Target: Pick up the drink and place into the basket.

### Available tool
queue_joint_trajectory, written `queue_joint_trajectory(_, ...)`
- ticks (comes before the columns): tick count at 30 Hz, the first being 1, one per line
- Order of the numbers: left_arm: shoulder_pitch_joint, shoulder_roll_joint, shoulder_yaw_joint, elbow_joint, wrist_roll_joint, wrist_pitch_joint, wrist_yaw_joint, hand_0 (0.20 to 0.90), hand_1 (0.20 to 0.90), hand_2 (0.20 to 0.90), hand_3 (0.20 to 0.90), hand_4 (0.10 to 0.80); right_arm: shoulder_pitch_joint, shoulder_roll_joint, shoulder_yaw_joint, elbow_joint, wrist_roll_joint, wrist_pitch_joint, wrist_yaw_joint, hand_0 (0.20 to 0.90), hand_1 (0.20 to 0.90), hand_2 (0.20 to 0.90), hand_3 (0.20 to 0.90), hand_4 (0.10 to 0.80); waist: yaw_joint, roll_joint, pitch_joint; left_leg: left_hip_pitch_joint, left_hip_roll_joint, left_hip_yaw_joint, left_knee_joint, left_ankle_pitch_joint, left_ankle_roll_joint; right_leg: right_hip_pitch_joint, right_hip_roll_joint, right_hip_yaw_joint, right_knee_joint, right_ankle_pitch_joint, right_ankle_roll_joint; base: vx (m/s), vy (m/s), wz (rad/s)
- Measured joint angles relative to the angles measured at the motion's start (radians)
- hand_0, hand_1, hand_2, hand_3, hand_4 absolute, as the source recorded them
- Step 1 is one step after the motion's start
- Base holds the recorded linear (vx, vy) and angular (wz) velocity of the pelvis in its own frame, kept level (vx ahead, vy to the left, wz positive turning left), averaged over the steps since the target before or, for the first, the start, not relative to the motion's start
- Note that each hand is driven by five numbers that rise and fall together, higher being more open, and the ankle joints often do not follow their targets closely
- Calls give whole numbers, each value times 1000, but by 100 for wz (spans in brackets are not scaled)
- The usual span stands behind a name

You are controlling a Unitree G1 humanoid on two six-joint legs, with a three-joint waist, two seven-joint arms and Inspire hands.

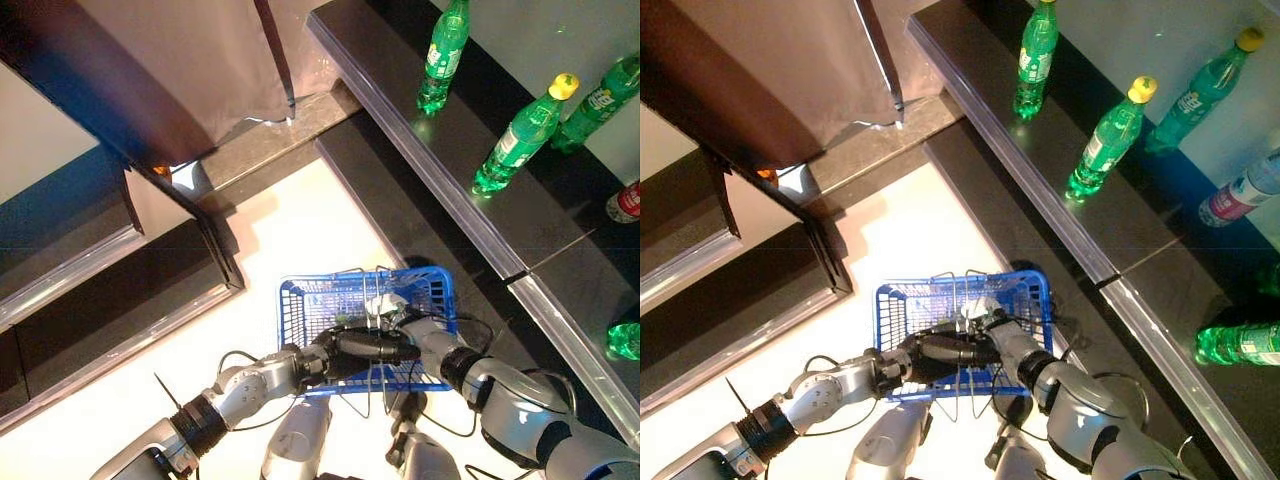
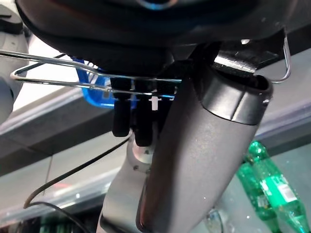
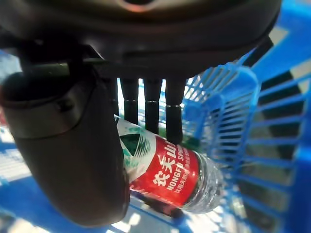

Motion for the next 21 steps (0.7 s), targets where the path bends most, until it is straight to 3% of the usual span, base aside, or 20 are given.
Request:
queue_joint_trajectory(3, -14, -25, 0, 27, 0, -14, -13, 300, 300, 300, 200, 100, -1, -1, -1, 10, 0, 14, 4, 300, 300, 300, 200, 100, -1, 15, 4, -15, -3, 1, 2, 3, 2, -21, 0, 1, 10, 0, 1, -11, 17, 0)
queue_joint_trajectory(5, -18, -27, 0, 36, 0, -23, -13, 300, 300, 300, 200, 100, -1, 1, 0, 22, 2, 22, 5, 578, 578, 578, 524, 424, -1, 22, 6, -16, -4, 1, 1, 4, 3, -22, -1, 1, 10, 1, 2, 0, 0, 0)
queue_joint_trajectory(6, -18, -29, 0, 37, 0, -29, -13, 300, 300, 300, 200, 100, -1, 2, 0, 23, 2, 25, 4, 900, 900, 900, 900, 800, 0, 24, 7, -16, -4, 1, 0, 4, 3, -22, -1, 1, 9, 1, 2, 0, 0, 0)
queue_joint_trajectory(21, -30, -28, 3, 70, -10, -42, -6, 300, 300, 300, 200, 100, -49, -7, -82, 15, 171, 3, -141, 900, 900, 900, 900, 800, -5, 22, 7, -12, -2, 5, -1, 5, 4, -22, 0, 5, 10, 2, 3, 0, 0, 0)
